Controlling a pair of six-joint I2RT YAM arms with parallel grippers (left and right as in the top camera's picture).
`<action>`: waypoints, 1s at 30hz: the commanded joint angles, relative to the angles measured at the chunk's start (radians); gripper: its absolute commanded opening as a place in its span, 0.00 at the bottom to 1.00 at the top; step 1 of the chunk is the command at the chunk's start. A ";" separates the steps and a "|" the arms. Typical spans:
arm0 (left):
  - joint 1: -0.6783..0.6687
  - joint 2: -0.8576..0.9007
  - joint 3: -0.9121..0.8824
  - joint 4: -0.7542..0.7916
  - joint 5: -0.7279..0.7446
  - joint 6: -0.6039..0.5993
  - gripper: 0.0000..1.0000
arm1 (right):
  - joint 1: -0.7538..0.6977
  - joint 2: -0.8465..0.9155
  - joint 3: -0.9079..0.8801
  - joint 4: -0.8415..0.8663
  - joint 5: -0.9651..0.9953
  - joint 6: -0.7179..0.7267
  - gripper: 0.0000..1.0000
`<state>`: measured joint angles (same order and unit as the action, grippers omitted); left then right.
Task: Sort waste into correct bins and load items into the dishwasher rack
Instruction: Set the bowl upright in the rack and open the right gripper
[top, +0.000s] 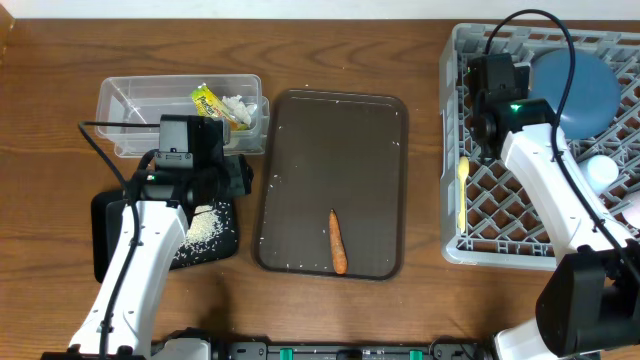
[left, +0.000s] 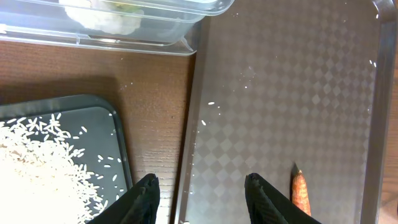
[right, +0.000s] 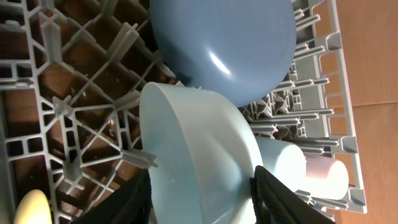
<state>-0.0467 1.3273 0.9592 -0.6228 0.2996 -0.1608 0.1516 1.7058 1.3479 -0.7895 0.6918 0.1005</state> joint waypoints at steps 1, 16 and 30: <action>0.005 -0.008 0.006 -0.002 -0.006 -0.002 0.47 | -0.006 0.022 -0.020 -0.017 -0.141 0.032 0.52; 0.005 -0.008 0.006 -0.005 -0.006 -0.002 0.47 | -0.005 -0.187 -0.020 0.111 -0.275 0.023 0.65; 0.005 -0.008 0.006 -0.005 -0.006 -0.002 0.47 | -0.027 -0.211 -0.020 0.035 -0.297 0.022 0.69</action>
<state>-0.0467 1.3273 0.9592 -0.6247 0.2996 -0.1608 0.1322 1.4967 1.3319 -0.7422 0.4137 0.1078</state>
